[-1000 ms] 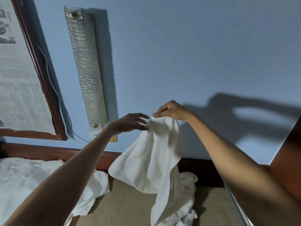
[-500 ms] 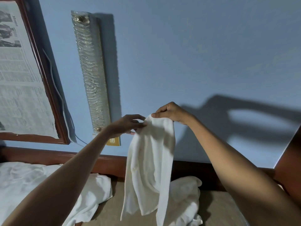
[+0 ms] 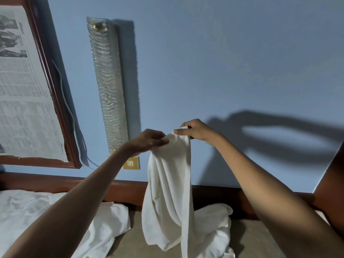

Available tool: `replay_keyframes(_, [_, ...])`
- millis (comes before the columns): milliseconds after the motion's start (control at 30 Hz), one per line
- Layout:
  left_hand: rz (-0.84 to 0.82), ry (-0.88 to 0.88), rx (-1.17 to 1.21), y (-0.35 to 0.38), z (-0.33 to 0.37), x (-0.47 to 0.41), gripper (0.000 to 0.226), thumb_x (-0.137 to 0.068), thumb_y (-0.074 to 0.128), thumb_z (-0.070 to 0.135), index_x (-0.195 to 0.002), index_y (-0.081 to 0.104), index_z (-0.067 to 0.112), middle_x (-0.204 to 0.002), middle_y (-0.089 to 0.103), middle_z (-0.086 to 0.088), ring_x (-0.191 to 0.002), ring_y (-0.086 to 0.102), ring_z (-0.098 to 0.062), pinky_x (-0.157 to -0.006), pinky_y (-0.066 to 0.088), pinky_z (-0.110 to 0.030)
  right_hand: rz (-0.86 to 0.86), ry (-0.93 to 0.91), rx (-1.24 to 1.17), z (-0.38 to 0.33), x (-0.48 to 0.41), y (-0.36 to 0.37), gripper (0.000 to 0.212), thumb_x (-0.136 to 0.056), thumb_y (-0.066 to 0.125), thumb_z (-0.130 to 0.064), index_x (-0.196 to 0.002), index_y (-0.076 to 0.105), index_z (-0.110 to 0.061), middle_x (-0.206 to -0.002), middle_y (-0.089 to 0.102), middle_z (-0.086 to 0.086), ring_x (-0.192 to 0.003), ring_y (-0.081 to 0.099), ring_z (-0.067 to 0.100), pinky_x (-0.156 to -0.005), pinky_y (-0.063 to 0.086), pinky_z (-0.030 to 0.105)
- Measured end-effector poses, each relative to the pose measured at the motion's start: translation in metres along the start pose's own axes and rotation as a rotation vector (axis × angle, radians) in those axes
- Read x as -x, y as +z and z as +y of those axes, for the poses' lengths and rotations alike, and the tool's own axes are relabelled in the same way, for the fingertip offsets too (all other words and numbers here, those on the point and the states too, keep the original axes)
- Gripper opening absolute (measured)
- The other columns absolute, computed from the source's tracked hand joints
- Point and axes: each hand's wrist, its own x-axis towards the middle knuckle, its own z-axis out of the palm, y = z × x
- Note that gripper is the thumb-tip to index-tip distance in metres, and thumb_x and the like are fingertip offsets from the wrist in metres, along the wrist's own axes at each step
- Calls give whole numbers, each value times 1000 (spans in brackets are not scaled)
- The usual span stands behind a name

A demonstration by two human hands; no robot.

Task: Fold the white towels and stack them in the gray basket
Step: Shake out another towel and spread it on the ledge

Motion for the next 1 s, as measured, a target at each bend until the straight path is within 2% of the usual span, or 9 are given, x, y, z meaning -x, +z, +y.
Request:
replay_keyframes(100, [145,27,126,-12,3,0,26,-93,70,30,-88,69,4,-83,55,-11,-81,49,-23,-73,36,-39,-162,138,24,10,6,10,24,-87,80,-34,-96,73,-13,-91,73,-3,-96,68,11,-93,52,31])
replay_keyframes(200, [189,-44,167,-20,1,-1,22,-99,66,24,-97,67,3,-92,60,-13,-89,58,-25,-79,46,-40,-190,124,-87,11,9,13,24,-93,74,-23,-113,69,-9,-111,75,3,-105,70,16,-94,57,34])
replay_keyframes(300, [160,-31,87,-19,3,2,24,-96,72,26,-96,70,2,-81,68,-7,-76,61,-19,-66,48,-26,-146,47,-215,1,8,16,12,-94,73,-18,-100,66,-10,-99,74,2,-93,70,17,-89,59,32])
replay_keyframes(400, [149,18,119,-15,8,5,29,-95,73,32,-102,75,4,-92,76,-12,-79,67,-20,-69,53,-30,-157,7,-192,-8,9,23,14,-93,74,-21,-100,66,-11,-94,72,0,-87,66,15,-86,56,28])
replay_keyframes(533, [171,55,181,-12,18,5,26,-98,69,34,-92,69,9,-86,64,-7,-80,60,-15,-67,50,-29,-149,-20,-180,-11,12,28,14,-93,74,-21,-102,70,-11,-98,72,5,-91,65,18,-86,54,29])
replay_keyframes(633, [191,30,141,-13,15,3,37,-100,67,29,-98,61,-7,-85,56,-9,-78,55,-16,-65,47,-26,-148,-20,-150,-11,16,28,11,-94,73,-22,-99,72,-12,-96,73,2,-89,66,15,-84,54,26])
replay_keyframes(733, [273,20,77,-14,8,4,32,-98,68,23,-94,65,-9,-77,56,-6,-71,51,-15,-60,37,-27,-144,6,-134,-9,20,28,17,-94,73,-27,-97,73,-11,-86,67,-2,-81,60,15,-78,50,26])
replay_keyframes(833, [381,25,32,-11,3,5,23,-97,70,23,-85,74,3,-69,63,4,-65,54,-8,-58,41,-22,-135,19,-136,-5,22,36,35,-90,77,-39,-99,73,-5,-85,58,5,-80,49,21,-78,39,34])
replay_keyframes(1000, [662,1,19,-23,-5,4,21,-94,70,20,-82,73,3,-68,60,-2,-65,51,-15,-58,38,-27,-116,21,-165,-5,33,34,21,-99,66,-24,-84,68,-10,-54,51,-16,-50,46,2,-55,40,15])
